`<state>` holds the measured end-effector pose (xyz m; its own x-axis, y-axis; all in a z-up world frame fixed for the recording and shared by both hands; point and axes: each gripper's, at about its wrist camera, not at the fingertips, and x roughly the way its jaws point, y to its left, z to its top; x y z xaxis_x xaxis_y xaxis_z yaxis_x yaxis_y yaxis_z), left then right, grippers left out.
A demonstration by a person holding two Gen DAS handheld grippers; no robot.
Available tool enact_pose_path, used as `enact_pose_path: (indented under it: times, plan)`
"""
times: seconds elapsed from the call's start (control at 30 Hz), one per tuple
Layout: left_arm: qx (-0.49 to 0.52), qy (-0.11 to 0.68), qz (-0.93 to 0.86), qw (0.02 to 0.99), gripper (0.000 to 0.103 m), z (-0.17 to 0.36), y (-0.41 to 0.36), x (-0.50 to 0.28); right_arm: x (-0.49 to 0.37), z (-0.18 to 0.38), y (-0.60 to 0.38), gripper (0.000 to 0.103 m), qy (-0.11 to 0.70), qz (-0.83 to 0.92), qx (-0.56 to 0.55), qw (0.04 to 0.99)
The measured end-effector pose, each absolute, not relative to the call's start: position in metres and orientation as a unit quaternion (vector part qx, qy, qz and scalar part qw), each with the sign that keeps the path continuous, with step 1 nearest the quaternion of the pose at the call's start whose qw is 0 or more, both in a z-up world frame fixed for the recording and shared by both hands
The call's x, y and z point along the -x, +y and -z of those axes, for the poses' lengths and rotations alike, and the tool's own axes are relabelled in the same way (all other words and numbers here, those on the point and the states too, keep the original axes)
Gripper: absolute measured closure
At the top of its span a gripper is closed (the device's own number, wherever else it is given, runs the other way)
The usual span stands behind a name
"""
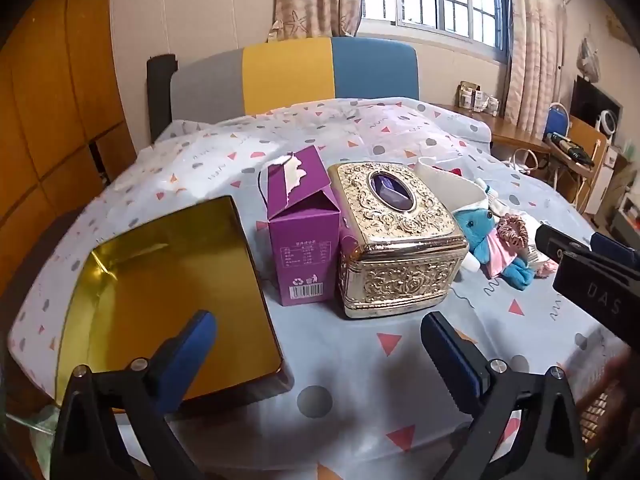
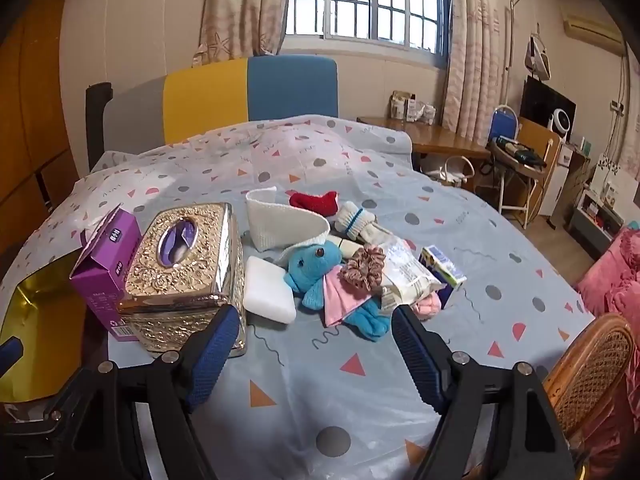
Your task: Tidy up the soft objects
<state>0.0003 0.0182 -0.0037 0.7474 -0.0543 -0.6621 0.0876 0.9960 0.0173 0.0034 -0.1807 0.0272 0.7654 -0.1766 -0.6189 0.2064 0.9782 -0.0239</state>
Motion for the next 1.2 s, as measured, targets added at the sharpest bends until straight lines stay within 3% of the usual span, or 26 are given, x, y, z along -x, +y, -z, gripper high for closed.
enact_pose_path:
  times: [0.3, 1.2]
  plan:
    - [0.008, 0.357, 0.057, 0.932, 0.0, 0.005, 0.03, 0.0, -0.006, -0.03, -0.175, 0.023, 0.326, 0.101, -0.011, 0.94]
    - [-0.046, 0.366, 0.057, 0.928, 0.0, 0.014, 0.011, -0.002, -0.01, -0.03, -0.221, 0.023, 0.32, 0.122, -0.045, 0.938]
